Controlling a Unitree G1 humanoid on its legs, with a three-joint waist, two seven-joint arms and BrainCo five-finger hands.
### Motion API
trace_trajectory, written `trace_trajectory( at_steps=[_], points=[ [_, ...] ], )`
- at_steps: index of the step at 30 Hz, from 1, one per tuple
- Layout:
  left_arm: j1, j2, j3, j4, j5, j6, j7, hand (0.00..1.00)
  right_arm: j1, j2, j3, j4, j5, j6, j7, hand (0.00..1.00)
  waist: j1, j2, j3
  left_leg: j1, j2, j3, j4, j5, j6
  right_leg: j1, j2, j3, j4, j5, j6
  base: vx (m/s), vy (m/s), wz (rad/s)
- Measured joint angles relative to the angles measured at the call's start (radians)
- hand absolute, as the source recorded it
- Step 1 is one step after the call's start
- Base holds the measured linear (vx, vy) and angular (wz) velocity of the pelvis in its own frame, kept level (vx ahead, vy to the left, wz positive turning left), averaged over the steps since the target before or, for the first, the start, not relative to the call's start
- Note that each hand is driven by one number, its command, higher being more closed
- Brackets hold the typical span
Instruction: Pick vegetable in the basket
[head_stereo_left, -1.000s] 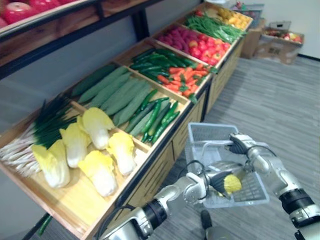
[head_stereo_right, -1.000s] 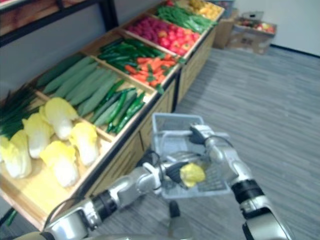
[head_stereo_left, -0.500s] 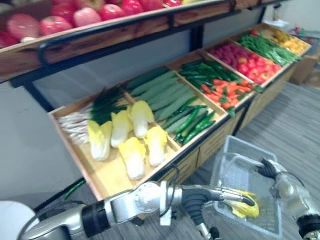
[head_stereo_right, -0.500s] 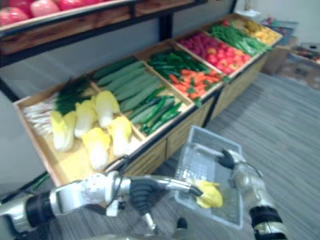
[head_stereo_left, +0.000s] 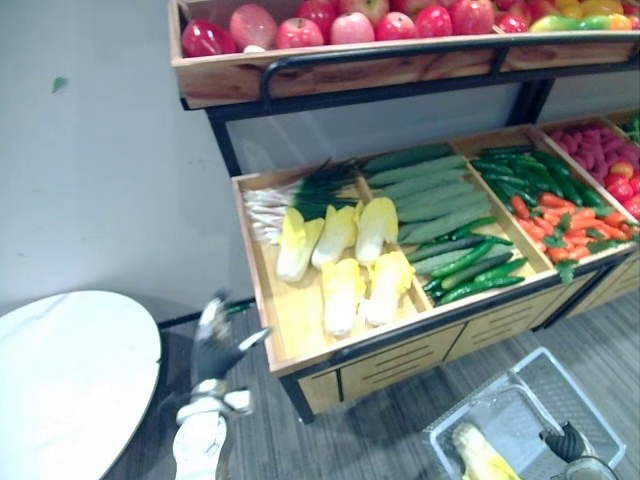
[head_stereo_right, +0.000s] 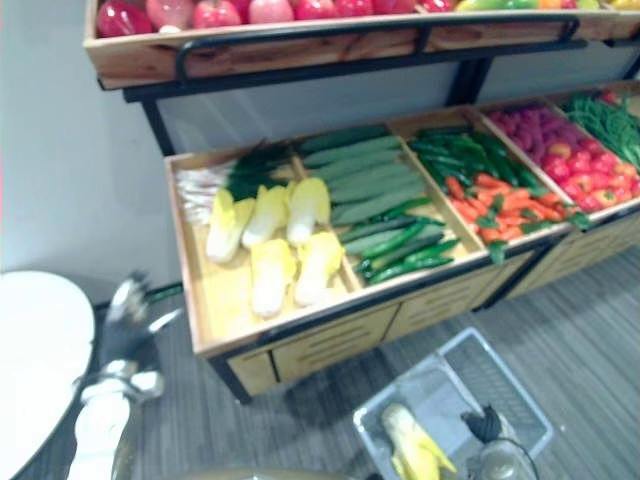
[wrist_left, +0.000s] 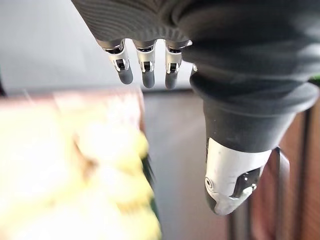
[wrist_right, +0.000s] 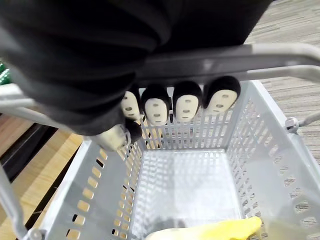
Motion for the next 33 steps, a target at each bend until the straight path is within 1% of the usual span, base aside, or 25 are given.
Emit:
trace_trajectory(
  at_steps=[1, 2, 3, 4, 6, 7, 8, 11, 12, 13, 15, 16, 18, 19, 21, 24, 25, 26, 31, 33],
  points=[
    [0.000, -0.001, 0.025, 0.039, 0.048, 0.003, 0.040, 0.00, -0.002, 0.007, -0.004, 0.015, 0.005, 0.000, -0.011, 1.00, 0.001, -0.002, -0.001, 0.002, 0.000, -0.003, -0.005, 0.004, 0.000, 0.001, 0.001, -0.005, 0.000, -0.002, -0.002, -0.04, -0.014, 0.19],
    [-0.001, 0.000, 0.071, 0.130, 0.146, 0.012, 0.113, 0.00, -0.015, 0.014, -0.006, 0.045, 0.006, 0.000, -0.034, 1.00, 0.002, -0.006, -0.001, 0.010, -0.002, -0.004, -0.022, 0.012, -0.002, 0.001, 0.002, -0.006, 0.000, -0.002, -0.003, -0.05, -0.004, 0.09],
    [-0.004, 0.004, 0.110, 0.227, 0.225, 0.023, 0.163, 0.00, -0.019, 0.022, -0.006, 0.067, 0.005, 0.000, -0.050, 1.00, 0.002, -0.006, -0.001, 0.008, -0.004, -0.009, -0.023, 0.012, -0.003, 0.001, 0.001, -0.009, 0.000, -0.002, -0.002, -0.05, 0.000, 0.06],
    [-0.003, 0.007, 0.124, 0.272, 0.253, 0.033, 0.177, 0.00, -0.020, 0.026, -0.006, 0.077, 0.005, 0.001, -0.057, 1.00, 0.001, -0.007, -0.001, 0.007, -0.005, -0.013, -0.024, 0.012, -0.003, 0.002, 0.000, -0.012, 0.000, -0.003, -0.003, -0.04, 0.005, 0.12],
    [-0.005, 0.011, 0.162, 0.436, 0.377, 0.080, 0.281, 0.00, -0.017, 0.041, -0.006, 0.114, 0.030, 0.000, -0.096, 1.00, -0.006, -0.013, -0.005, 0.000, -0.011, -0.040, -0.028, 0.012, -0.002, 0.009, -0.003, -0.031, -0.010, -0.015, -0.002, -0.04, 0.002, 0.19],
    [-0.006, 0.013, 0.176, 0.477, 0.392, 0.087, 0.302, 0.00, -0.015, 0.046, -0.008, 0.122, 0.034, 0.000, -0.104, 1.00, -0.008, -0.016, -0.007, -0.004, -0.013, -0.051, -0.028, 0.012, -0.002, 0.010, -0.003, -0.036, -0.011, -0.015, -0.001, -0.01, 0.000, 0.21],
    [-0.006, 0.019, 0.204, 0.550, 0.424, 0.107, 0.339, 0.00, -0.013, 0.057, -0.018, 0.132, 0.052, 0.000, -0.123, 1.00, -0.010, -0.019, -0.009, -0.008, -0.014, -0.060, -0.028, 0.012, -0.002, 0.013, -0.004, -0.046, -0.013, -0.015, -0.001, 0.01, -0.003, 0.15],
    [-0.005, 0.037, 0.254, 0.706, 0.459, 0.137, 0.387, 0.00, -0.011, 0.073, -0.033, 0.164, 0.109, -0.003, -0.145, 1.00, -0.010, -0.030, -0.012, -0.009, -0.015, -0.070, -0.028, 0.012, -0.003, 0.020, -0.003, -0.052, -0.017, -0.015, -0.001, 0.02, -0.003, 0.11],
    [-0.003, 0.044, 0.269, 0.760, 0.458, 0.156, 0.385, 0.00, -0.012, 0.075, -0.035, 0.172, 0.125, -0.004, -0.153, 1.00, -0.011, -0.032, -0.012, -0.009, -0.016, -0.073, -0.028, 0.012, -0.003, 0.022, -0.004, -0.054, -0.019, -0.015, -0.001, 0.04, 0.003, 0.08],
    [0.000, 0.048, 0.282, 0.814, 0.458, 0.187, 0.380, 0.00, -0.012, 0.076, -0.036, 0.187, 0.147, -0.010, -0.162, 1.00, -0.012, -0.034, -0.012, -0.008, -0.018, -0.076, -0.028, 0.012, -0.003, 0.025, -0.005, -0.055, -0.021, -0.014, -0.003, 0.03, 0.003, 0.05],
    [0.003, 0.048, 0.282, 0.847, 0.457, 0.211, 0.367, 0.00, -0.016, 0.076, -0.039, 0.194, 0.151, -0.011, -0.163, 1.00, -0.011, -0.035, -0.012, -0.008, -0.019, -0.077, -0.028, 0.013, -0.001, 0.026, -0.005, -0.056, -0.021, -0.012, -0.006, 0.02, 0.001, 0.02],
    [0.005, 0.047, 0.280, 0.851, 0.450, 0.226, 0.344, 0.00, -0.020, 0.076, -0.039, 0.195, 0.151, -0.011, -0.163, 1.00, -0.011, -0.035, -0.012, -0.007, -0.019, -0.077, -0.028, 0.015, 0.002, 0.026, -0.005, -0.056, -0.021, -0.012, -0.006, 0.00, 0.000, 0.00],
    [0.005, 0.045, 0.273, 0.870, 0.447, 0.234, 0.325, 0.00, -0.027, 0.076, -0.039, 0.195, 0.150, -0.011, -0.164, 1.00, -0.014, -0.033, -0.012, -0.006, -0.020, -0.077, -0.028, 0.015, 0.002, 0.026, -0.005, -0.054, -0.021, -0.012, -0.007, 0.00, 0.000, 0.00],
    [0.003, 0.043, 0.268, 0.875, 0.447, 0.234, 0.319, 0.00, -0.031, 0.076, -0.039, 0.195, 0.150, -0.011, -0.164, 1.00, -0.016, -0.032, -0.012, -0.005, -0.020, -0.076, -0.029, 0.015, 0.002, 0.026, -0.005, -0.053, -0.020, -0.012, -0.007, 0.00, -0.005, -0.03],
    [-0.002, 0.036, 0.233, 0.886, 0.447, 0.234, 0.265, 0.00, -0.042, 0.076, -0.037, 0.195, 0.149, -0.011, -0.163, 1.00, -0.022, -0.031, -0.011, -0.001, -0.020, -0.072, -0.029, 0.012, -0.003, 0.027, -0.006, -0.049, -0.019, -0.012, -0.007, -0.01, -0.002, -0.04],
    [-0.001, 0.019, 0.177, 0.888, 0.445, 0.233, 0.228, 0.00, -0.058, 0.076, -0.032, 0.195, 0.142, -0.008, -0.162, 1.00, -0.026, -0.028, -0.009, 0.013, -0.020, -0.051, -0.029, 0.007, -0.006, 0.026, -0.006, -0.027, -0.015, -0.012, -0.007, -0.01, 0.001, -0.16],
    [-0.002, 0.014, 0.165, 0.892, 0.444, 0.232, 0.225, 0.00, -0.060, 0.076, -0.032, 0.195, 0.141, -0.008, -0.162, 1.00, -0.028, -0.027, -0.008, 0.015, -0.019, -0.048, -0.030, 0.006, -0.006, 0.025, -0.006, -0.023, -0.014, -0.013, -0.006, -0.02, 0.002, -0.21],
    [-0.003, 0.012, 0.138, 0.901, 0.443, 0.230, 0.217, 0.00, -0.066, 0.076, -0.031, 0.195, 0.141, -0.008, -0.162, 1.00, -0.038, -0.025, -0.007, 0.018, -0.020, -0.043, -0.030, 0.005, -0.007, 0.023, -0.007, -0.017, -0.013, -0.016, -0.002, -0.01, 0.000, -0.26],
    [-0.003, 0.009, 0.068, 0.915, 0.437, 0.225, 0.186, 0.00, -0.069, 0.075, -0.034, 0.194, 0.142, -0.001, -0.162, 1.00, -0.043, -0.022, 0.005, 0.058, -0.017, 0.008, -0.029, -0.010, -0.010, 0.025, -0.003, 0.036, -0.008, -0.015, -0.003, 0.00, -0.007, -0.29],
    [-0.005, 0.006, 0.029, 0.903, 0.437, 0.208, 0.180, 0.00, -0.066, 0.075, -0.043, 0.191, 0.143, 0.003, -0.164, 1.00, -0.052, -0.016, 0.026, 0.088, -0.019, 0.024, -0.029, -0.020, -0.010, 0.027, -0.013, 0.053, 0.033, -0.035, -0.003, 0.02, 0.020, -0.17]
  ],
)
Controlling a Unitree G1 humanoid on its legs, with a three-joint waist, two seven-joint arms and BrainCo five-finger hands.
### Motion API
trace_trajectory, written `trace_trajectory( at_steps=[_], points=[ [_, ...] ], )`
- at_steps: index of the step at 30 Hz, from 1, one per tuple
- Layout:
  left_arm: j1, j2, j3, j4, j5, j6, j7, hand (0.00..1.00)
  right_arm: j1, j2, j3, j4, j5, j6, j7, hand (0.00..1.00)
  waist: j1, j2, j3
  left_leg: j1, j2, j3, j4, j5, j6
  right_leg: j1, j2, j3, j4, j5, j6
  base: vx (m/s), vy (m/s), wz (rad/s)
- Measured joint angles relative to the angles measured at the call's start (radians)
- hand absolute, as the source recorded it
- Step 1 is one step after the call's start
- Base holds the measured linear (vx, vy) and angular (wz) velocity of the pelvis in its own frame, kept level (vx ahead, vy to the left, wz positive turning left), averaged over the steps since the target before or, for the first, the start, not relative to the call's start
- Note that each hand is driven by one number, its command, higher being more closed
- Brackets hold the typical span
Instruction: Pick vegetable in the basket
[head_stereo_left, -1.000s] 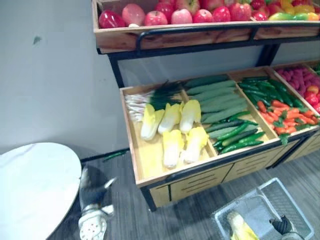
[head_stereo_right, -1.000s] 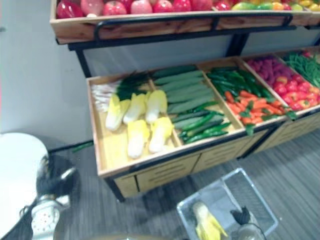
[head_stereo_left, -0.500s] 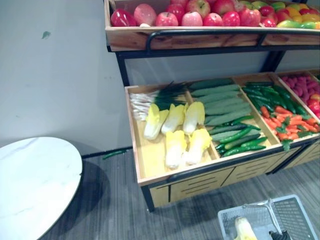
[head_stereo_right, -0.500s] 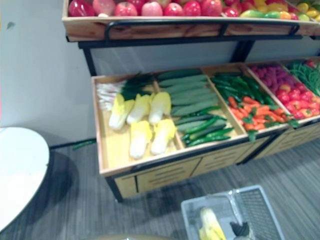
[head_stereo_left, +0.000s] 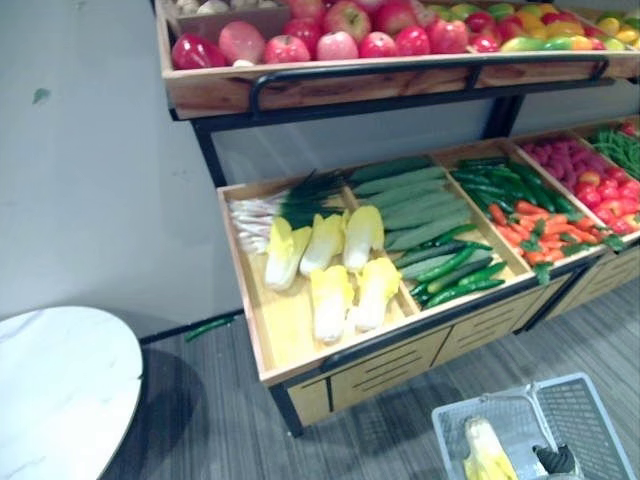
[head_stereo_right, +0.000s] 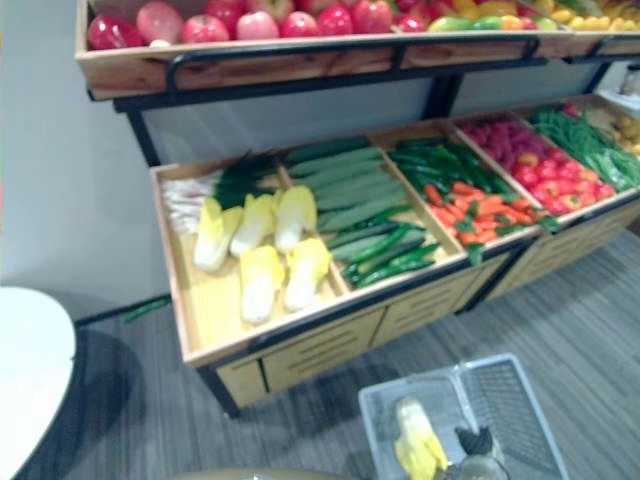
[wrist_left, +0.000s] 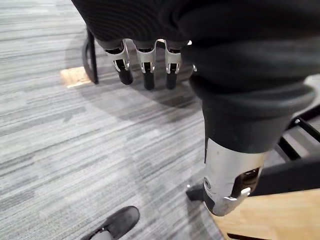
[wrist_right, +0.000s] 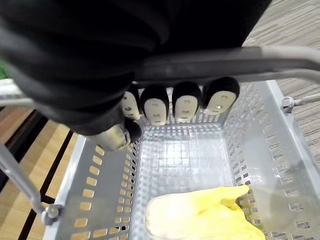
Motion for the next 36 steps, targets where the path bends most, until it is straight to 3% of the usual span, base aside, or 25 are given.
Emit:
trace_trajectory(
  at_steps=[2, 5, 6, 8, 9, 10, 11, 12, 15, 16, 17, 18, 19, 22, 24, 25, 27, 28, 30, 31, 33, 34, 35, 36],
  points=[
    [-0.009, 0.003, -0.038, -0.001, 0.000, -0.020, -0.009, 0.00, 0.018, 0.007, -0.027, -0.030, 0.000, 0.002, 0.000, 1.00, -0.014, 0.001, 0.010, 0.021, -0.010, 0.021, 0.000, -0.012, 0.001, -0.037, -0.026, 0.032, 0.095, -0.030, 0.011, 0.01, 0.056, -0.35],
    [-0.029, 0.020, -0.089, -0.001, 0.000, -0.019, -0.012, 0.00, 0.033, 0.042, -0.030, -0.109, 0.009, 0.005, 0.000, 1.00, -0.019, -0.010, 0.035, 0.029, -0.004, 0.113, 0.000, -0.033, 0.003, -0.099, -0.012, 0.148, 0.126, 0.006, 0.033, -0.02, 0.034, -0.89],
    [-0.039, 0.022, -0.108, -0.013, 0.000, -0.019, -0.017, 0.00, 0.040, 0.055, -0.025, -0.149, 0.017, 0.005, 0.001, 1.00, -0.022, -0.004, 0.044, 0.033, 0.012, 0.154, 0.002, -0.037, 0.004, -0.128, 0.014, 0.175, 0.125, 0.063, 0.025, -0.05, 0.043, -1.09],
    [-0.041, 0.023, -0.122, -0.052, 0.000, -0.024, -0.030, 0.00, 0.036, 0.061, 0.008, -0.198, 0.019, 0.005, 0.002, 1.00, -0.029, 0.006, 0.076, 0.049, 0.037, 0.231, 0.007, -0.042, 0.011, -0.157, 0.066, 0.138, 0.097, 0.184, -0.041, -0.06, 0.036, -1.29],
    [-0.038, 0.020, -0.119, -0.067, 0.000, -0.036, -0.036, 0.00, 0.020, 0.062, 0.031, -0.215, 0.019, 0.000, 0.005, 1.00, -0.020, 0.031, 0.093, 0.062, 0.070, 0.296, 0.002, -0.035, 0.035, -0.163, 0.083, 0.056, 0.111, 0.173, -0.092, -0.08, 0.007, -1.24],
    [-0.038, 0.022, -0.121, -0.077, 0.000, -0.044, -0.039, 0.00, 0.013, 0.061, 0.045, -0.217, 0.018, 0.000, 0.005, 1.00, -0.024, 0.014, 0.102, 0.071, 0.067, 0.345, 0.004, -0.036, 0.036, -0.181, 0.053, -0.044, 0.222, 0.080, -0.142, -0.09, 0.004, -1.40],
    [-0.039, 0.032, -0.123, -0.079, 0.000, -0.048, -0.041, 0.00, 0.013, 0.051, 0.060, -0.219, 0.015, -0.002, 0.007, 1.00, -0.030, -0.012, 0.105, 0.081, 0.062, 0.398, 0.026, -0.043, 0.043, -0.180, -0.011, -0.209, 0.399, -0.045, -0.172, -0.05, 0.007, -1.36],
    [-0.035, 0.038, -0.125, -0.077, 0.000, -0.047, -0.042, 0.00, 0.005, 0.042, 0.066, -0.218, 0.005, -0.002, 0.009, 1.00, -0.028, -0.021, 0.104, 0.085, 0.070, 0.452, 0.056, -0.055, 0.040, -0.152, -0.051, -0.321, 0.488, -0.119, -0.184, -0.01, -0.003, -1.28],
    [-0.055, 0.036, -0.121, -0.073, -0.016, -0.040, -0.043, 0.00, -0.039, 0.024, 0.109, -0.193, -0.005, -0.001, 0.024, 1.00, -0.016, -0.019, 0.111, 0.080, 0.123, 0.576, 0.144, -0.064, 0.035, -0.113, -0.075, -0.386, 0.445, -0.132, -0.164, 0.10, -0.097, -1.42],
    [-0.062, 0.039, -0.116, -0.071, -0.030, -0.039, -0.043, 0.00, -0.039, 0.023, 0.116, -0.193, -0.006, -0.001, 0.028, 1.00, -0.014, -0.022, 0.112, 0.079, 0.134, 0.591, 0.167, -0.067, 0.031, -0.110, -0.066, -0.379, 0.415, -0.130, -0.146, 0.09, -0.180, -1.22],
    [-0.077, 0.041, -0.101, -0.063, -0.041, -0.037, -0.043, 0.00, -0.040, 0.015, 0.127, -0.194, -0.004, 0.000, 0.034, 1.00, -0.015, -0.023, 0.112, 0.079, 0.154, 0.612, 0.207, -0.077, 0.017, -0.102, -0.015, -0.362, 0.353, -0.137, -0.147, 0.06, -0.280, -1.11],
    [-0.093, 0.027, -0.096, -0.060, -0.041, -0.039, -0.042, 0.00, -0.043, 0.006, 0.128, -0.194, -0.003, 0.001, 0.038, 1.00, -0.012, -0.005, 0.112, 0.081, 0.179, 0.625, 0.233, -0.077, 0.017, -0.090, 0.039, -0.321, 0.273, -0.137, -0.147, 0.05, -0.289, -1.09],
    [-0.101, 0.017, -0.093, -0.060, -0.041, -0.040, -0.041, 0.00, -0.046, 0.003, 0.132, -0.194, -0.003, 0.001, 0.040, 1.00, -0.013, 0.002, 0.113, 0.081, 0.191, 0.641, 0.253, -0.078, 0.016, -0.084, 0.062, -0.300, 0.233, -0.137, -0.146, 0.02, -0.320, -1.13],
    [-0.126, -0.019, -0.084, -0.056, -0.041, -0.040, -0.040, 0.00, -0.032, -0.006, 0.171, -0.195, -0.005, 0.005, 0.045, 1.00, -0.016, 0.032, 0.113, 0.077, 0.299, 0.666, 0.436, -0.083, 0.008, -0.069, 0.141, -0.213, 0.146, -0.131, -0.148, -0.03, -0.169, -0.91],
    [-0.126, -0.033, -0.083, -0.055, -0.041, -0.040, -0.040, 0.00, -0.008, -0.011, 0.182, -0.201, -0.006, 0.006, 0.045, 1.00, -0.019, 0.046, 0.115, 0.086, 0.395, 0.658, 0.591, -0.072, 0.013, -0.043, 0.180, -0.172, 0.131, -0.140, -0.160, -0.02, -0.109, -0.83],
    [-0.121, -0.041, -0.084, -0.054, -0.041, -0.040, -0.040, 0.00, -0.001, -0.015, 0.195, -0.203, -0.006, 0.006, 0.044, 1.00, -0.017, 0.053, 0.120, 0.096, 0.462, 0.654, 0.707, -0.035, 0.015, -0.033, 0.205, -0.121, 0.130, -0.146, -0.169, 0.00, -0.089, -1.02],
    [-0.110, -0.043, -0.084, -0.052, -0.046, -0.041, -0.040, 0.00, -0.001, -0.018, 0.215, -0.205, -0.008, 0.006, 0.044, 1.00, -0.018, 0.047, 0.130, 0.083, 0.498, 0.592, 0.804, -0.002, 0.016, -0.023, 0.219, -0.066, 0.118, -0.149, -0.176, 0.02, -0.029, -1.00],
    [-0.106, -0.039, -0.082, -0.049, -0.074, -0.042, -0.040, 0.00, -0.003, -0.019, 0.219, -0.206, -0.028, 0.006, 0.044, 1.00, -0.016, 0.046, 0.133, 0.021, 0.471, 0.457, 0.879, -0.049, 0.004, -0.020, 0.217, -0.010, 0.110, -0.151, -0.169, 0.01, 0.022, -0.94],
    [-0.091, -0.039, -0.081, -0.046, -0.080, -0.042, -0.039, 0.00, -0.004, -0.022, 0.232, -0.206, -0.041, 0.006, 0.044, 1.00, -0.015, 0.045, 0.133, -0.052, 0.389, 0.284, 0.887, -0.115, -0.019, -0.012, 0.214, 0.041, 0.092, -0.146, -0.162, 0.03, 0.051, -1.05],
    [-0.066, -0.044, -0.081, -0.047, -0.081, -0.042, -0.039, 0.00, -0.005, -0.023, 0.241, -0.206, -0.047, 0.007, 0.045, 1.00, -0.008, 0.047, 0.135, -0.092, 0.308, 0.167, 0.819, -0.158, -0.027, -0.003, 0.212, 0.096, 0.078, -0.140, -0.153, 0.05, 0.073, -1.07],
    [-0.051, -0.051, -0.076, -0.054, -0.115, -0.046, -0.040, 0.00, -0.006, -0.027, 0.245, -0.214, -0.050, 0.007, 0.046, 1.00, -0.006, 0.051, 0.138, -0.124, 0.225, 0.067, 0.673, -0.186, -0.037, -0.003, 0.206, 0.144, 0.080, -0.138, -0.149, 0.06, 0.096, -0.91],
    [-0.044, -0.052, -0.076, -0.056, -0.116, -0.046, -0.040, 0.00, -0.006, -0.029, 0.246, -0.216, -0.050, 0.007, 0.046, 1.00, -0.006, 0.052, 0.139, -0.131, 0.197, 0.034, 0.607, -0.187, -0.040, -0.006, 0.202, 0.155, 0.080, -0.137, -0.148, 0.09, 0.185, -0.91],
    [-0.038, -0.053, -0.075, -0.057, -0.116, -0.048, -0.039, 0.00, -0.005, -0.032, 0.245, -0.231, -0.050, 0.007, 0.045, 1.00, -0.005, 0.060, 0.146, -0.144, 0.131, -0.048, 0.406, -0.177, -0.046, -0.006, 0.187, 0.181, 0.080, -0.135, -0.144, 0.08, 0.187, -0.67],
    [-0.039, -0.053, -0.075, -0.058, -0.116, -0.048, -0.039, 0.00, -0.004, -0.033, 0.245, -0.237, -0.051, 0.007, 0.045, 1.00, -0.006, 0.063, 0.148, -0.151, 0.113, -0.074, 0.344, -0.164, -0.051, -0.010, 0.183, 0.188, 0.080, -0.133, -0.140, 0.08, 0.178, -0.62]
  ],
)
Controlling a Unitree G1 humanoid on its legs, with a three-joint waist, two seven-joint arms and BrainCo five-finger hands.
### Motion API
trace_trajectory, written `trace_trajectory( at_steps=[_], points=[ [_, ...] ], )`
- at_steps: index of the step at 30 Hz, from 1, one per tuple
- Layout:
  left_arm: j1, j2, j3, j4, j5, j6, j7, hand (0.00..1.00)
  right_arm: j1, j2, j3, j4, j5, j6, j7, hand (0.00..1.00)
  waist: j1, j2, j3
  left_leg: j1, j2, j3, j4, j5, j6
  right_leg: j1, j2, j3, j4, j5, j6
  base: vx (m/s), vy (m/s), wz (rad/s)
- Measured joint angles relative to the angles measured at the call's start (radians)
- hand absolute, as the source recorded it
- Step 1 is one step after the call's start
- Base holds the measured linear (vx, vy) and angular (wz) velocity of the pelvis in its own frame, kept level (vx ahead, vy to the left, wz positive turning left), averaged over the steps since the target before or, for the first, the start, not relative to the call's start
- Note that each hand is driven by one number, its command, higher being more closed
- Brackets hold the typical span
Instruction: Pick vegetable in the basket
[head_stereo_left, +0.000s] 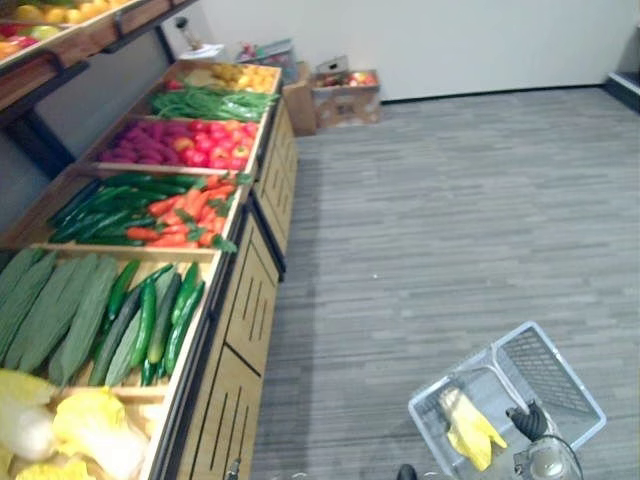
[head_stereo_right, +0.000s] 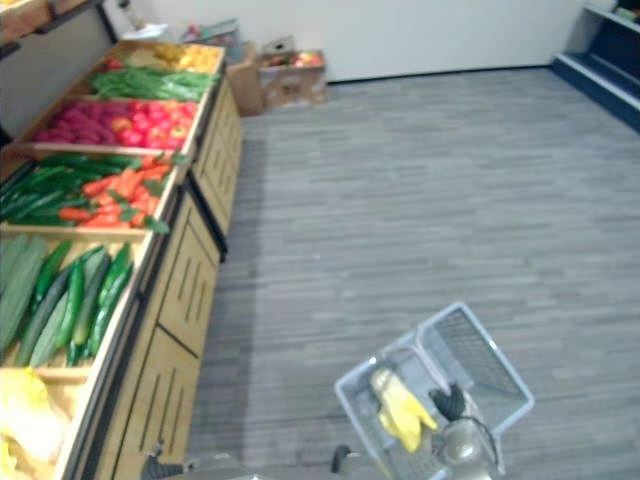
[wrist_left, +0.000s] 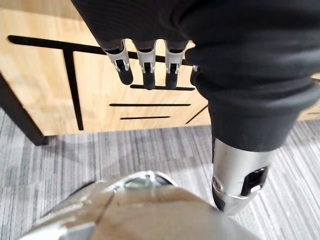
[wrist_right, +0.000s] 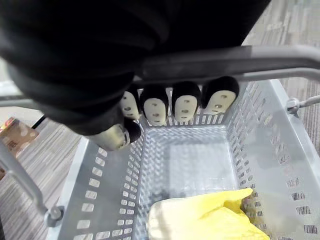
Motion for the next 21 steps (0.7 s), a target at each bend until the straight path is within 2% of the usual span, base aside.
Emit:
trace_trajectory(
  at_steps=[1, 2, 4, 5, 6, 8, 9, 11, 12, 13, 14, 15, 16, 17, 18, 19, 21],
  points=[
    [-0.003, 0.000, 0.000, -0.001, 0.000, 0.000, 0.000, 0.00, 0.000, -0.003, 0.000, -0.005, 0.000, 0.000, 0.000, 1.00, 0.000, 0.005, 0.005, -0.003, -0.015, -0.024, -0.056, 0.017, -0.001, -0.001, -0.002, 0.009, -0.001, 0.001, 0.003, 0.08, 0.174, -0.44],
    [-0.011, 0.000, 0.001, -0.001, 0.001, -0.001, 0.000, 0.00, 0.000, -0.015, 0.003, -0.021, 0.000, 0.000, 0.000, 1.00, 0.002, 0.024, 0.018, -0.024, -0.031, -0.078, -0.150, 0.058, -0.002, -0.003, -0.003, 0.024, -0.003, 0.002, 0.016, 0.09, 0.186, -0.45],
    [-0.017, 0.000, 0.001, 0.000, 0.002, 0.000, 0.001, 0.00, 0.001, -0.030, 0.012, -0.043, -0.002, 0.000, -0.001, 1.00, 0.017, 0.052, 0.032, -0.043, -0.030, -0.115, -0.182, 0.107, -0.007, -0.011, 0.002, 0.053, 0.000, 0.001, 0.051, 0.13, 0.273, -0.57],
    [-0.017, 0.000, 0.002, 0.000, 0.003, 0.000, 0.002, 0.00, 0.001, -0.033, 0.019, -0.044, -0.003, 0.000, -0.001, 1.00, 0.025, 0.054, 0.031, -0.044, -0.035, -0.113, -0.178, 0.132, -0.005, -0.013, 0.001, 0.069, -0.002, 0.002, 0.060, 0.15, 0.294, -0.58],
    [-0.022, 0.007, 0.001, -0.001, 0.008, 0.000, 0.006, 0.00, 0.001, -0.030, 0.040, -0.053, -0.013, -0.001, 0.000, 1.00, 0.032, 0.047, 0.025, -0.045, -0.060, -0.090, -0.171, 0.111, 0.017, -0.005, -0.025, 0.083, -0.028, 0.014, 0.082, 0.19, 0.294, -0.35],
    [-0.034, 0.009, -0.002, -0.001, 0.013, 0.000, 0.007, 0.00, -0.002, -0.028, 0.050, -0.078, -0.024, -0.008, 0.001, 1.00, 0.034, 0.012, 0.030, -0.047, -0.110, -0.064, -0.173, 0.082, 0.058, 0.000, -0.075, 0.098, -0.060, 0.036, 0.129, 0.24, 0.305, -0.20],
    [-0.034, 0.007, -0.011, -0.001, 0.013, 0.000, 0.007, 0.00, -0.003, -0.029, 0.050, -0.078, -0.030, -0.009, 0.001, 1.00, 0.035, -0.002, 0.026, -0.042, -0.142, -0.055, -0.171, 0.066, 0.076, 0.002, -0.106, 0.104, -0.063, 0.032, 0.148, 0.25, 0.271, -0.10],
    [-0.034, 0.012, -0.031, 0.000, 0.013, 0.001, 0.007, 0.00, -0.004, -0.030, 0.046, -0.078, -0.032, -0.008, 0.000, 1.00, 0.037, -0.012, 0.028, -0.009, -0.176, -0.046, -0.173, 0.031, 0.091, -0.003, -0.139, 0.106, 0.006, 0.008, 0.177, 0.33, 0.284, -0.15],
    [-0.028, 0.011, -0.038, 0.001, 0.012, 0.002, 0.006, 0.00, -0.004, -0.032, 0.042, -0.078, -0.032, -0.007, -0.001, 1.00, 0.048, -0.009, 0.028, 0.025, -0.177, -0.028, -0.177, 0.008, 0.092, -0.044, -0.146, 0.106, 0.123, 0.000, 0.176, 0.33, 0.263, -0.35],
    [-0.023, 0.010, -0.044, 0.001, 0.013, 0.002, 0.004, 0.00, -0.009, -0.033, 0.042, -0.078, -0.033, -0.007, -0.001, 1.00, 0.051, -0.004, 0.027, 0.045, -0.175, -0.018, -0.178, 0.000, 0.095, -0.073, -0.147, 0.104, 0.198, -0.001, 0.174, 0.21, 0.173, -0.41],
    [-0.018, 0.011, -0.054, 0.000, 0.013, 0.002, 0.003, 0.00, -0.019, -0.032, 0.042, -0.080, -0.032, -0.007, -0.006, 1.00, 0.047, -0.001, 0.025, 0.074, -0.173, -0.003, -0.178, -0.004, 0.110, -0.121, -0.160, 0.086, 0.336, 0.000, 0.173, 0.21, 0.156, -0.24],
    [-0.016, 0.022, -0.073, -0.001, 0.012, 0.002, 0.003, 0.00, -0.020, -0.030, 0.042, -0.086, -0.031, -0.010, -0.009, 1.00, 0.045, -0.015, 0.027, 0.100, -0.179, -0.001, -0.177, -0.019, 0.133, -0.169, -0.183, 0.069, 0.473, 0.016, 0.168, 0.32, 0.170, 0.04],
    [-0.017, 0.051, -0.093, -0.001, 0.012, 0.000, 0.002, 0.00, -0.020, -0.010, 0.036, -0.087, -0.030, -0.020, -0.020, 1.00, 0.038, -0.029, 0.031, 0.145, -0.184, -0.014, -0.176, -0.036, 0.159, -0.224, -0.217, 0.057, 0.643, 0.062, 0.180, 0.33, 0.133, 0.26],
    [-0.018, 0.058, -0.102, -0.001, 0.011, 0.001, 0.002, 0.00, -0.017, -0.002, 0.036, -0.087, -0.030, -0.022, -0.023, 1.00, 0.028, -0.033, 0.030, 0.156, -0.183, -0.029, -0.174, -0.042, 0.170, -0.235, -0.226, 0.044, 0.688, 0.054, 0.177, 0.36, 0.068, 0.57],
    [-0.021, 0.064, -0.109, -0.003, 0.009, 0.001, 0.002, 0.00, -0.012, 0.012, 0.035, -0.087, -0.030, -0.022, -0.026, 1.00, 0.013, -0.041, 0.026, 0.176, -0.174, -0.054, -0.174, -0.045, 0.173, -0.247, -0.232, 0.014, 0.730, 0.034, 0.157, 0.30, -0.012, 0.60],
    [-0.025, 0.066, -0.106, -0.015, 0.007, 0.001, 0.002, 0.00, -0.009, 0.020, 0.031, -0.087, -0.030, -0.022, -0.027, 1.00, 0.008, -0.039, 0.027, 0.188, -0.160, -0.073, -0.170, -0.045, 0.173, -0.262, -0.221, -0.019, 0.731, 0.008, 0.149, 0.29, -0.033, 0.56],
    [-0.025, 0.067, -0.088, -0.036, 0.004, 0.000, 0.001, 0.00, -0.003, 0.025, 0.018, -0.092, -0.030, -0.022, -0.028, 1.00, 0.001, -0.034, 0.030, 0.200, -0.142, -0.104, -0.168, -0.045, 0.173, -0.283, -0.198, -0.031, 0.664, -0.006, 0.136, 0.24, -0.079, 0.45]
  ],
)
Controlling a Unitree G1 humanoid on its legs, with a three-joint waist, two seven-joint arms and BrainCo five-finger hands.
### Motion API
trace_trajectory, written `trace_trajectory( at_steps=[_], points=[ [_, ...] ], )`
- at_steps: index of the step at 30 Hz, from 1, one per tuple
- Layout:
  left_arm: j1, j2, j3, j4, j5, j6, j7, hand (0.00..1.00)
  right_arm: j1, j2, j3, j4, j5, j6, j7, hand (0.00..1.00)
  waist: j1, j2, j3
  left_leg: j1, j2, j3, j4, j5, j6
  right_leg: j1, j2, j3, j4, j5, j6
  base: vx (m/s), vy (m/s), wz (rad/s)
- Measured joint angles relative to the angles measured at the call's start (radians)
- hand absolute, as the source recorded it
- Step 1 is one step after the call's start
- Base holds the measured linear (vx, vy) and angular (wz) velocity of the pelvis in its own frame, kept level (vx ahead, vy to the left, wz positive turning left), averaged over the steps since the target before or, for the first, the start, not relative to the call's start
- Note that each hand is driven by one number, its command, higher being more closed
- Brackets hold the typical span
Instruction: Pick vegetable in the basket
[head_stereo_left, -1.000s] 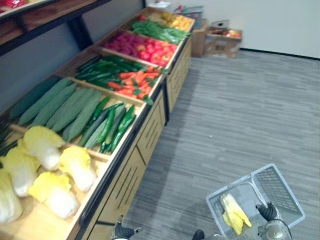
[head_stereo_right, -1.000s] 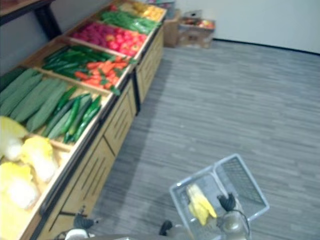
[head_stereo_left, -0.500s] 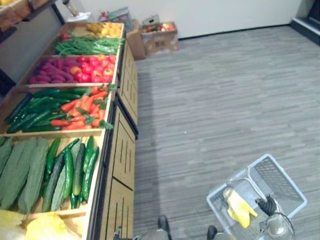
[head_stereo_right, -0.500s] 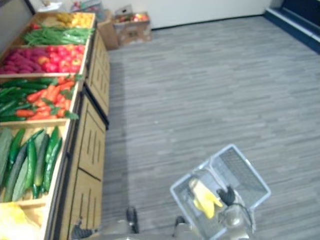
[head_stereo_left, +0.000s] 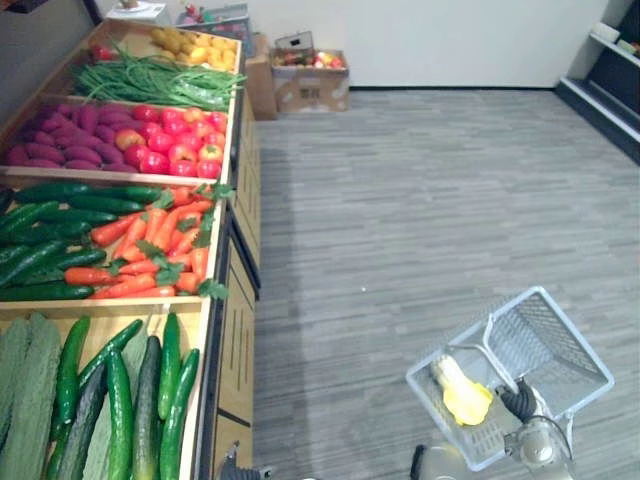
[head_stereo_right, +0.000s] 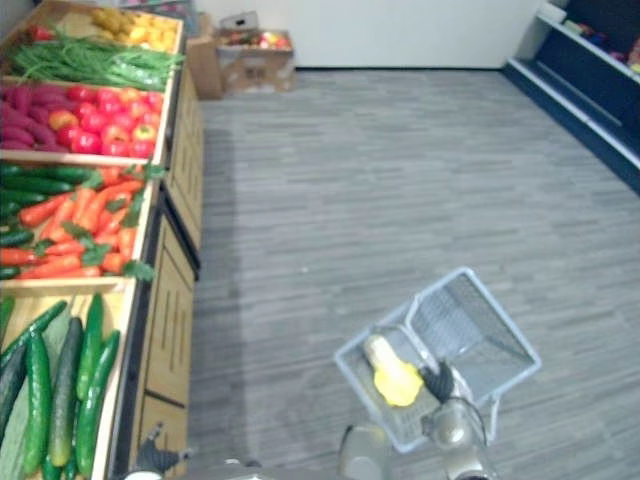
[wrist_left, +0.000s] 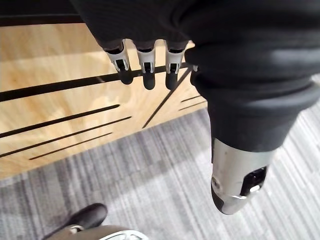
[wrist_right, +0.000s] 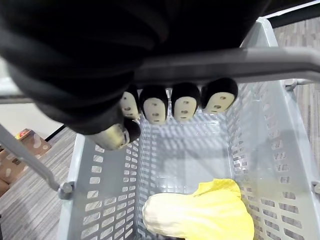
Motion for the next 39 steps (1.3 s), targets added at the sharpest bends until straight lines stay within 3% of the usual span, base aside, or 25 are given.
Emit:
trace_trajectory(
  at_steps=[2, 4, 6, 7, 8, 9, 12, 14, 17, 18, 19, 21, 22, 23, 25, 27, 28, 29, 30, 31, 32, 33, 34, 36, 39],
  points=[
    [-0.003, -0.006, 0.011, -0.008, -0.003, 0.000, 0.000, 0.00, 0.005, 0.005, -0.025, -0.008, 0.002, 0.000, -0.001, 1.00, -0.009, 0.000, 0.000, 0.006, 0.006, -0.032, 0.000, -0.004, -0.007, 0.003, 0.010, 0.016, -0.158, 0.005, 0.008, 0.26, -0.152, 0.62],
    [-0.002, -0.007, 0.016, -0.005, -0.003, 0.000, 0.000, 0.00, 0.009, 0.008, -0.045, -0.008, 0.002, 0.002, 0.000, 1.00, -0.007, -0.003, -0.001, 0.013, 0.013, -0.051, 0.005, -0.028, -0.046, 0.008, 0.013, 0.056, -0.350, 0.030, 0.024, 0.27, -0.229, 0.50],
    [-0.001, 0.008, 0.025, -0.003, -0.002, 0.000, 0.000, 0.00, 0.011, 0.029, -0.062, -0.009, 0.002, 0.006, -0.007, 1.00, -0.004, -0.041, 0.002, 0.031, 0.019, -0.074, 0.011, -0.080, -0.116, 0.020, -0.006, 0.105, -0.573, 0.132, 0.019, 0.34, -0.429, 0.41],
    [-0.002, 0.013, 0.033, 0.004, -0.001, 0.002, 0.000, 0.00, 0.013, 0.031, -0.064, -0.006, 0.002, 0.009, -0.010, 1.00, -0.002, -0.037, 0.013, 0.047, 0.028, -0.079, 0.015, -0.098, -0.135, 0.030, 0.001, 0.098, -0.573, 0.205, 0.039, 0.29, -0.397, 0.17],
    [-0.008, -0.016, 0.040, 0.031, 0.000, 0.006, 0.000, 0.00, -0.002, 0.026, -0.081, 0.001, 0.002, 0.017, -0.012, 1.00, 0.005, -0.003, 0.022, 0.055, 0.066, -0.084, 0.016, -0.101, -0.145, 0.047, 0.041, 0.062, -0.563, 0.176, 0.024, 0.26, -0.327, -0.03],
    [-0.008, -0.034, 0.040, 0.037, 0.003, 0.006, 0.000, 0.00, -0.009, 0.030, -0.105, 0.001, 0.002, 0.024, -0.015, 1.00, 0.011, 0.006, 0.025, 0.075, 0.068, -0.093, -0.006, -0.078, -0.149, 0.025, 0.047, 0.064, -0.492, 0.123, 0.017, 0.22, -0.286, -0.05],
    [-0.010, -0.049, 0.039, 0.038, 0.005, 0.004, -0.001, 0.00, 0.016, 0.029, -0.140, 0.002, 0.011, 0.024, -0.014, 1.00, 0.010, 0.000, 0.019, 0.118, 0.087, -0.097, -0.021, -0.044, -0.178, -0.004, 0.038, 0.053, -0.305, -0.020, 0.002, 0.18, -0.263, 0.19],
    [-0.009, -0.047, 0.041, 0.037, 0.005, 0.005, 0.000, 0.00, 0.023, 0.029, -0.140, 0.004, 0.010, 0.023, -0.014, 1.00, 0.012, 0.021, 0.000, 0.096, 0.105, -0.112, 0.017, -0.043, -0.178, 0.002, 0.046, 0.032, -0.304, -0.039, -0.011, 0.15, -0.183, 0.18],
    [-0.004, -0.054, 0.042, 0.036, 0.004, 0.004, 0.001, 0.00, 0.031, 0.028, -0.139, 0.042, 0.010, 0.023, -0.012, 1.00, -0.005, 0.028, -0.016, -0.034, 0.130, -0.183, 0.229, -0.025, -0.197, 0.044, 0.056, -0.019, -0.366, -0.041, -0.014, 0.14, -0.139, 0.43],
    [0.002, -0.054, 0.042, 0.034, 0.002, 0.004, 0.006, 0.00, 0.031, 0.025, -0.138, 0.063, 0.010, 0.024, -0.011, 1.00, -0.003, 0.028, -0.019, -0.083, 0.133, -0.203, 0.323, -0.004, -0.205, 0.066, 0.057, -0.028, -0.385, -0.042, -0.016, 0.20, -0.143, 0.30],
    [0.010, -0.054, 0.048, 0.035, -0.004, 0.008, 0.007, 0.00, 0.044, 0.017, -0.136, 0.068, 0.010, 0.027, -0.008, 1.00, -0.003, 0.032, -0.018, -0.169, 0.145, -0.233, 0.498, 0.068, -0.216, 0.117, 0.060, -0.046, -0.412, -0.039, -0.023, 0.24, -0.148, 0.21],
    [0.012, -0.058, 0.050, 0.034, -0.016, 0.007, 0.009, 0.00, 0.065, 0.006, -0.127, 0.069, 0.010, 0.028, -0.003, 1.00, 0.009, 0.036, -0.019, -0.210, 0.171, -0.222, 0.624, 0.178, -0.207, 0.174, 0.075, -0.052, -0.437, -0.046, -0.034, 0.25, -0.128, 0.02],
    [0.016, -0.053, 0.052, 0.034, -0.026, 0.007, 0.010, 0.00, 0.078, -0.005, -0.116, 0.068, 0.010, 0.028, 0.004, 1.00, 0.025, 0.029, -0.015, -0.223, 0.198, -0.199, 0.695, 0.310, -0.181, 0.244, 0.091, -0.049, -0.482, -0.055, -0.049, 0.27, -0.101, -0.08],
    [0.020, -0.052, 0.051, 0.034, -0.026, 0.007, 0.010, 0.00, 0.079, -0.006, -0.116, 0.068, 0.010, 0.028, 0.004, 1.00, 0.027, 0.023, -0.012, -0.242, 0.204, -0.199, 0.733, 0.349, -0.182, 0.271, 0.096, -0.053, -0.507, -0.060, -0.060, 0.37, -0.157, 0.01],
    [-0.001, -0.050, 0.048, 0.025, -0.027, 0.005, 0.014, 0.00, 0.073, -0.022, -0.122, 0.065, 0.016, 0.028, 0.004, 1.00, 0.033, 0.025, -0.012, -0.335, 0.215, -0.185, 0.839, 0.197, -0.160, 0.320, 0.103, -0.067, -0.547, -0.064, -0.067, 0.24, -0.107, 0.14],
    [-0.012, -0.052, 0.039, 0.013, -0.026, -0.002, 0.012, 0.00, 0.062, -0.029, -0.129, 0.066, 0.020, 0.028, 0.004, 1.00, 0.045, 0.023, -0.011, -0.412, 0.175, -0.137, 0.696, 0.083, -0.147, 0.365, 0.094, -0.084, -0.582, -0.062, -0.062, 0.23, -0.049, 0.01],
    [-0.013, -0.052, 0.035, 0.012, -0.026, -0.003, 0.011, 0.00, 0.059, -0.030, -0.129, 0.066, 0.020, 0.028, 0.004, 1.00, 0.049, 0.023, -0.010, -0.415, 0.156, -0.130, 0.614, 0.078, -0.149, 0.375, 0.089, -0.085, -0.590, -0.061, -0.062, 0.25, 0.029, -0.09],
    [-0.013, -0.050, 0.024, 0.013, -0.024, -0.001, 0.011, 0.00, 0.055, -0.031, -0.130, 0.065, 0.020, 0.028, 0.004, 1.00, 0.046, 0.024, -0.010, -0.409, 0.116, -0.110, 0.419, 0.087, -0.150, 0.397, 0.080, -0.095, -0.607, -0.062, -0.059, 0.33, 0.114, -0.02],
    [-0.012, -0.048, 0.009, 0.013, -0.021, -0.001, 0.011, 0.00, 0.060, -0.032, -0.131, 0.061, 0.020, 0.027, 0.004, 1.00, 0.045, 0.029, -0.009, -0.399, 0.084, -0.085, 0.210, 0.149, -0.145, 0.428, 0.076, -0.110, -0.636, -0.065, -0.043, 0.34, 0.144, 0.06],
    [-0.013, -0.049, 0.004, 0.013, -0.020, -0.001, 0.010, 0.00, 0.066, -0.032, -0.132, 0.055, 0.020, 0.027, 0.003, 1.00, 0.044, 0.036, -0.009, -0.394, 0.072, -0.067, 0.120, 0.190, -0.143, 0.445, 0.077, -0.117, -0.652, -0.067, -0.029, 0.36, 0.199, 0.14],
    [-0.013, -0.057, -0.008, 0.016, -0.001, -0.001, 0.008, 0.00, 0.081, -0.033, -0.136, 0.042, 0.019, 0.026, 0.001, 1.00, 0.045, 0.061, -0.009, -0.397, 0.075, -0.021, 0.030, 0.215, -0.131, 0.475, 0.093, -0.130, -0.670, -0.080, -0.003, 0.33, 0.227, 0.17],
    [-0.010, -0.066, -0.014, 0.017, 0.007, 0.000, 0.009, 0.00, 0.088, -0.030, -0.134, 0.039, 0.018, 0.030, -0.002, 1.00, 0.049, 0.080, -0.009, -0.410, 0.084, 0.005, 0.045, 0.267, -0.072, 0.500, 0.106, -0.136, -0.674, -0.102, 0.021, 0.34, 0.227, 0.17],
    [-0.010, -0.062, -0.008, 0.015, 0.007, 0.000, 0.008, 0.00, 0.087, -0.022, -0.127, 0.039, 0.018, 0.035, -0.002, 1.00, 0.050, 0.074, -0.011, -0.407, 0.073, 0.027, 0.060, 0.283, -0.054, 0.520, 0.100, -0.133, -0.675, -0.114, 0.020, 0.36, 0.187, 0.27],
    [-0.012, -0.033, -0.016, 0.017, 0.031, 0.005, 0.005, 0.00, 0.080, -0.007, -0.093, 0.038, 0.018, 0.045, -0.002, 1.00, 0.047, 0.014, -0.027, -0.407, 0.000, 0.054, 0.072, 0.261, -0.024, 0.525, 0.020, -0.103, -0.660, -0.120, 0.012, 0.38, 0.138, 0.34],
    [-0.010, -0.014, -0.018, 0.021, 0.048, 0.008, 0.005, 0.00, 0.059, -0.005, -0.073, 0.041, 0.007, 0.044, -0.002, 1.00, 0.050, -0.015, -0.024, -0.386, -0.056, 0.055, 0.071, 0.235, 0.013, 0.466, -0.045, -0.035, -0.500, -0.097, 0.025, 0.42, 0.214, 0.30]
  ],
)
